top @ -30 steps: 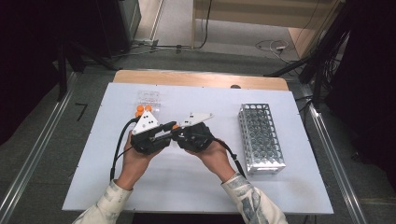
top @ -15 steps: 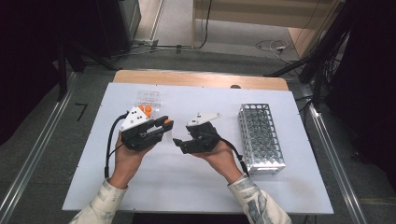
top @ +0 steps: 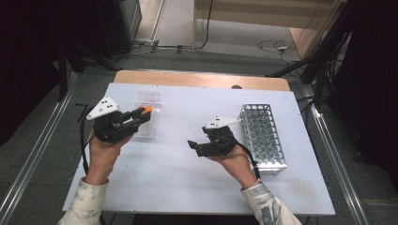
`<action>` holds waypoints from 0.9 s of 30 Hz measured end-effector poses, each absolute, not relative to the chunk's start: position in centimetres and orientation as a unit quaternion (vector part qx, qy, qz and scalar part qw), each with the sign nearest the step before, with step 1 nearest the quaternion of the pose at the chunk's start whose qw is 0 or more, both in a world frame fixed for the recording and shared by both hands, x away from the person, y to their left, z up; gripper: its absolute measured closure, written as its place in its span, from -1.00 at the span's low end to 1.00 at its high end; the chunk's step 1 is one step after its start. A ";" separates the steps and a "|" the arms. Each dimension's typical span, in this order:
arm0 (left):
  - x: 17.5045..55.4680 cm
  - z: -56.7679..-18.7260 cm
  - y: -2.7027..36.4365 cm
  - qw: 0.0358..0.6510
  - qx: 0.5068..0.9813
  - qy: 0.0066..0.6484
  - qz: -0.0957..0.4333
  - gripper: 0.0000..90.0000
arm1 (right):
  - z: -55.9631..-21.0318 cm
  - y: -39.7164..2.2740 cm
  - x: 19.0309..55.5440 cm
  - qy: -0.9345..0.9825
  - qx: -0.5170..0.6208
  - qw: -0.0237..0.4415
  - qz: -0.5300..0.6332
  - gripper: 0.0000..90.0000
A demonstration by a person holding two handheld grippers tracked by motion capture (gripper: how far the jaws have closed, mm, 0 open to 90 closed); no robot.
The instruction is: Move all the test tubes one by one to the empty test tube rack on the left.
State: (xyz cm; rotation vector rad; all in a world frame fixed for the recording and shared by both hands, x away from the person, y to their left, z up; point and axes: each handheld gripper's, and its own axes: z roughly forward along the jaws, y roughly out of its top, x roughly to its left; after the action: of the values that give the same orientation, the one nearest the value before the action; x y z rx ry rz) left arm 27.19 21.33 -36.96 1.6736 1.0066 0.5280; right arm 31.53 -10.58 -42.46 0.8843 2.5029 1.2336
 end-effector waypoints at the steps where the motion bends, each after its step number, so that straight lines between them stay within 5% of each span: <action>1: 27.1 -36.9 21.8 0.531 0.698 0.425 0.225 0.55 | -42.5 -10.8 31.5 0.850 0.301 0.108 0.419 -0.47; 18: 28.4 -37.5 24.8 0.505 0.655 0.466 0.314 0.55 | -42.6 -13.1 31.2 0.841 0.315 0.115 0.424 -0.46; 27: 30.0 -39.0 24.5 0.497 0.658 0.470 0.314 0.55 | -42.5 -13.7 31.2 0.837 0.321 0.117 0.427 -0.46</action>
State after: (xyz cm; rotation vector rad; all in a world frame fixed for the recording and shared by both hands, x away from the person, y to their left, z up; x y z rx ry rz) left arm 30.00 24.53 -39.01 1.5944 1.1380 0.7594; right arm 31.18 -13.68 -42.52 0.9398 2.4499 1.2500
